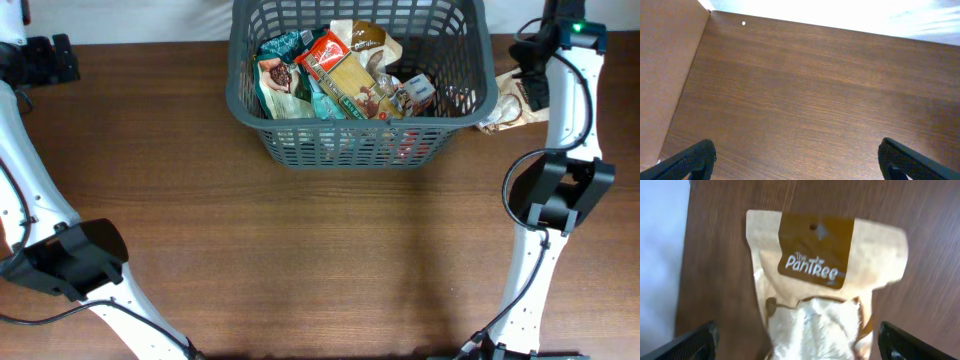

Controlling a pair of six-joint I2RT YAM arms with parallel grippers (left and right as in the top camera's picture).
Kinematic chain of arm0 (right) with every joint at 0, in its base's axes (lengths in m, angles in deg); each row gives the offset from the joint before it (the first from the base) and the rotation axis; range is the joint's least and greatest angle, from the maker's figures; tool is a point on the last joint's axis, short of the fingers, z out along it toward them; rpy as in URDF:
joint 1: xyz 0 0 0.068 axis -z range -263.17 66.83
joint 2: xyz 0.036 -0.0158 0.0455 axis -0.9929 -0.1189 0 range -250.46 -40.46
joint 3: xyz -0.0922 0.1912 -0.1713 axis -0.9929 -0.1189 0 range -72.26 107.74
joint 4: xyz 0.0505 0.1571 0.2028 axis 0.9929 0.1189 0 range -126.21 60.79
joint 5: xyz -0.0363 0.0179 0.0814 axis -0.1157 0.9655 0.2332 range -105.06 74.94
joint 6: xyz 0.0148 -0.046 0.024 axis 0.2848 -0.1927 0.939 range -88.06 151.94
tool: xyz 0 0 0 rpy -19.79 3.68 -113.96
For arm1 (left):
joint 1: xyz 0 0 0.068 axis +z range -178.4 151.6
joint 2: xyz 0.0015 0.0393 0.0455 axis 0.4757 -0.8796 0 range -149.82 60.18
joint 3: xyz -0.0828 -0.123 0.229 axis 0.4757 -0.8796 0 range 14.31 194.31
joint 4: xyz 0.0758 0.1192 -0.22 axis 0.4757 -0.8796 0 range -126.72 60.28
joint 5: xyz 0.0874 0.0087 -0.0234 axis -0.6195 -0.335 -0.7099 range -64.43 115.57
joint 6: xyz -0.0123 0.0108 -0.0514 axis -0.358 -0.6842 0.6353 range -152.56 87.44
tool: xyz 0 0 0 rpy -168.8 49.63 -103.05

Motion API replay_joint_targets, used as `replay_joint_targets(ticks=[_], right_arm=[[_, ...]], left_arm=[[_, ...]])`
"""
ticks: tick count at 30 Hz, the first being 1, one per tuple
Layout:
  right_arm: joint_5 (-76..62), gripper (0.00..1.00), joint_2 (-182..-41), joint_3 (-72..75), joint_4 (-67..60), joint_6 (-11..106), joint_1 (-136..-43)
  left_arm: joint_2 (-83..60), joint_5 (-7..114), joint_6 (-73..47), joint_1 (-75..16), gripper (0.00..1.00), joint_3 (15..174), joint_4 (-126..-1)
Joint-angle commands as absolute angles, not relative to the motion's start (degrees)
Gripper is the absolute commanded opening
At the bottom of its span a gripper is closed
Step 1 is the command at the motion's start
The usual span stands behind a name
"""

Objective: Pack container
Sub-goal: 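Lift the Pantree rice bag off the table with the right gripper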

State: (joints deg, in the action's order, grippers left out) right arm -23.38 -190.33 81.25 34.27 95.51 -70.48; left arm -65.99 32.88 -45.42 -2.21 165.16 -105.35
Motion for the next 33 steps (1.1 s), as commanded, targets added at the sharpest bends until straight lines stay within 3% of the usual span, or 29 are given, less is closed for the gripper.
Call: replay_joint_targets(ticks=[1, 33], right_arm=[[-25.0, 0.99, -189.9, 79.6, 34.5, 101.9, -71.7], [-24.8, 0.99, -189.9, 61.0, 27.6, 99.5, -72.2]], left_arm=[[-66.5, 33.4, -46.3, -2.2, 0.99, 164.4, -105.2], [-66.5, 33.3, -46.4, -2.2, 0.99, 158.1, -102.1]])
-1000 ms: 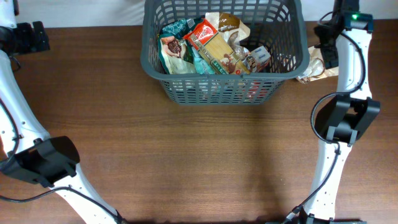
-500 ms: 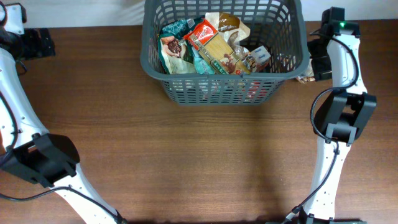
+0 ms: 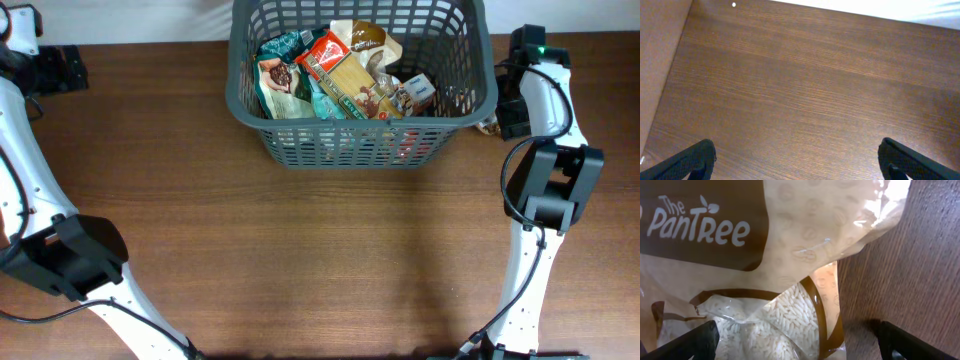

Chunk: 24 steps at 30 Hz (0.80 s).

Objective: Pack container
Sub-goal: 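Lift the Pantree rice bag off the table with the right gripper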

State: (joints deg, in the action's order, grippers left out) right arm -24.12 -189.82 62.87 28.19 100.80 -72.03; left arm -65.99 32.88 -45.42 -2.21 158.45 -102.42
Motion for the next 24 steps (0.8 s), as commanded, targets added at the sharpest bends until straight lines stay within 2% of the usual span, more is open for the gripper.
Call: replay_joint_targets(ticks=[1, 7, 11, 20, 24], right_arm=[[-24.8, 0.99, -189.9, 61.0, 27.5, 99.1, -72.2], [-24.8, 0.94, -189.9, 61.0, 26.7, 98.2, -72.2], [-24.7, 0.79, -189.9, 61.0, 26.1, 98.2, -72.2], [-23.2, 0.64, -189.9, 61.0, 25.9, 98.2, -72.2], [-23.0, 0.44, -189.9, 61.0, 25.9, 98.2, -72.2]], left_arm=[[-66.5, 33.3, -46.4, -2.2, 0.99, 158.1, -102.1], [-66.5, 33.4, -46.4, -2.2, 0.99, 158.1, -102.1], [-66.5, 33.3, -46.4, -2.2, 0.99, 158.1, -102.1], [-66.5, 33.3, -46.4, -2.1, 0.99, 158.1, -102.1], [-66.5, 33.3, -46.4, -2.1, 0.99, 158.1, -102.1]])
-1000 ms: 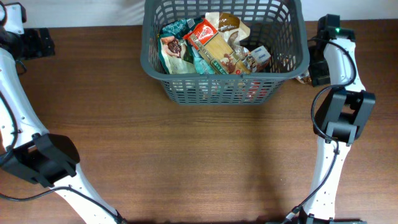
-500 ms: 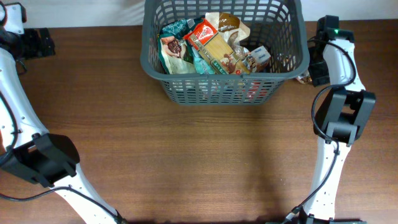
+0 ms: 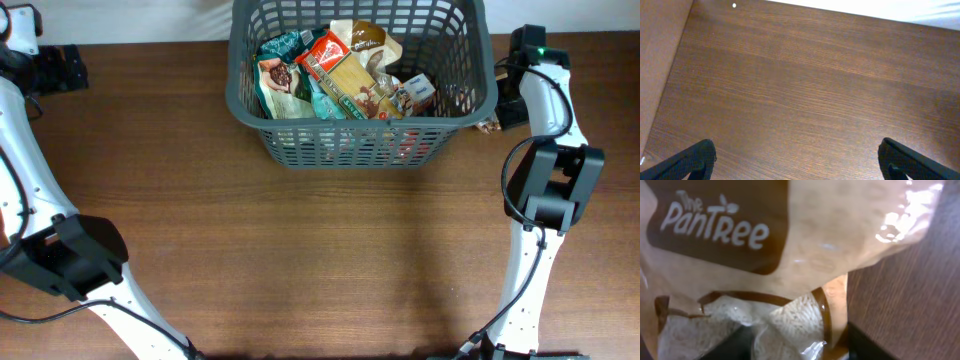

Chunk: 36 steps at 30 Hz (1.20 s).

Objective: Pack container
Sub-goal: 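Lift the Pantree rice bag off the table with the right gripper, then raise the held Pantree bag up and to the right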

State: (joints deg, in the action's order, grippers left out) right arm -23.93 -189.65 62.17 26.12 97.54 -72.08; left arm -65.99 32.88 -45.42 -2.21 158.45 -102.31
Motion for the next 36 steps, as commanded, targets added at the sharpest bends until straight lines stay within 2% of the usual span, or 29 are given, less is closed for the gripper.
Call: replay_joint_targets(ticks=[1, 5, 7, 8, 21, 30, 36], right_arm=[[-22.8, 0.38, -189.9, 61.0, 25.9, 98.2, -72.2], [-22.8, 0.21, -189.9, 61.0, 25.9, 98.2, -72.2], [-22.8, 0.07, -189.9, 61.0, 25.9, 98.2, -72.2], [-22.8, 0.04, -189.9, 61.0, 25.9, 98.2, -72.2], [-22.9, 0.04, -189.5, 61.1, 25.9, 98.1, -72.2], [-25.3, 0.04, -187.2, 68.0, 22.2, 84.5, -72.2], [-27.6, 0.04, -184.9, 75.2, 24.1, 81.9, -72.2]], left_arm=[[-66.5, 33.3, -46.4, -2.1, 0.99, 158.1, -102.1], [-66.5, 33.3, -46.4, -2.1, 0.99, 158.1, -102.1], [-66.5, 33.3, -46.4, -2.1, 0.99, 158.1, -102.1], [-66.5, 33.3, -46.4, -2.1, 0.99, 158.1, -102.1], [-66.5, 33.3, -46.4, -2.1, 0.99, 158.1, -102.1], [-66.5, 33.3, -46.4, -2.2, 0.99, 158.1, -101.4], [-66.5, 33.3, -46.4, -2.1, 0.99, 158.1, -101.4]])
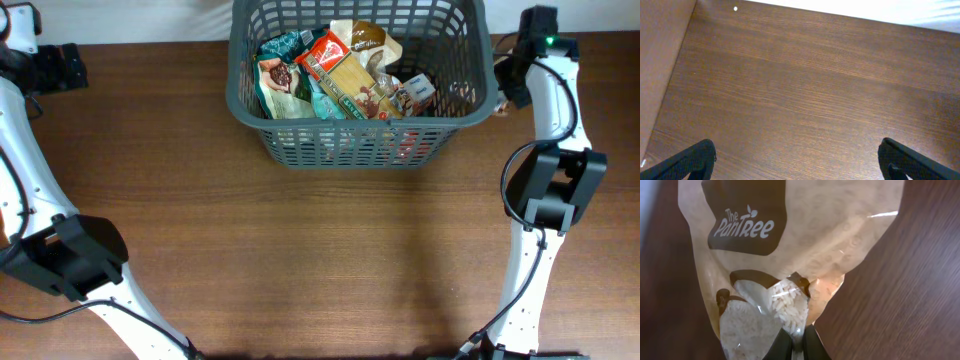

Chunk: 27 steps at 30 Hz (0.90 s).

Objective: Pack container
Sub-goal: 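Raise the held Pantree bag up and to the right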

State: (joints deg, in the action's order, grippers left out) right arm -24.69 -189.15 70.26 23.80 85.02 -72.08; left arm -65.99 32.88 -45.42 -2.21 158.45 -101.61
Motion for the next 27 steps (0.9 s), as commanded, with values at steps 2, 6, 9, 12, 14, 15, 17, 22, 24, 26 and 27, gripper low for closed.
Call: replay_joint_targets(ticks=[2, 6, 9, 12, 14, 15, 17, 22, 24, 26, 27], right_arm=[[-28.0, 0.04, -184.6, 78.2, 25.0, 80.1, -72.2], [-28.9, 0.04, -184.5, 85.1, 28.7, 78.7, -72.2], [-29.2, 0.03, -184.4, 90.4, 30.8, 76.4, -72.3], [-29.3, 0.04, -184.4, 96.6, 32.6, 72.7, -72.3], [-29.3, 0.03, -184.4, 101.3, 33.4, 69.7, -72.3], [-29.3, 0.04, -184.4, 103.9, 33.9, 68.1, -72.3], [-29.1, 0.04, -184.2, 108.0, 34.4, 65.9, -72.4], [-28.8, 0.04, -178.2, 107.7, 33.6, 58.7, -73.9], [-28.9, 0.03, -176.0, 107.7, 33.1, 56.6, -74.8], [-28.8, 0.03, -173.6, 107.7, 32.5, 55.7, -76.0], [-28.8, 0.04, -172.2, 107.7, 32.0, 54.8, -76.8]], left_arm=[[-66.5, 33.3, -46.4, -2.1, 0.99, 158.1, -101.4], [-66.5, 33.3, -46.4, -2.1, 0.99, 158.1, -101.4], [-66.5, 33.4, -46.4, -2.1, 0.99, 158.1, -101.4], [-66.5, 33.4, -46.4, -2.1, 0.99, 158.1, -101.4], [-66.5, 33.4, -46.4, -2.1, 0.99, 158.1, -101.4], [-66.5, 33.4, -46.3, -2.1, 0.99, 158.1, -101.4], [-66.5, 33.4, -46.4, -2.1, 0.99, 158.1, -101.4], [-66.5, 34.0, -46.3, -2.1, 0.99, 158.1, -101.4], [-66.5, 34.4, -46.4, -2.1, 0.99, 158.1, -101.5], [-66.5, 34.9, -46.3, -2.1, 0.99, 158.1, -101.5], [-66.5, 35.1, -46.3, -2.1, 0.99, 158.1, -101.5]])
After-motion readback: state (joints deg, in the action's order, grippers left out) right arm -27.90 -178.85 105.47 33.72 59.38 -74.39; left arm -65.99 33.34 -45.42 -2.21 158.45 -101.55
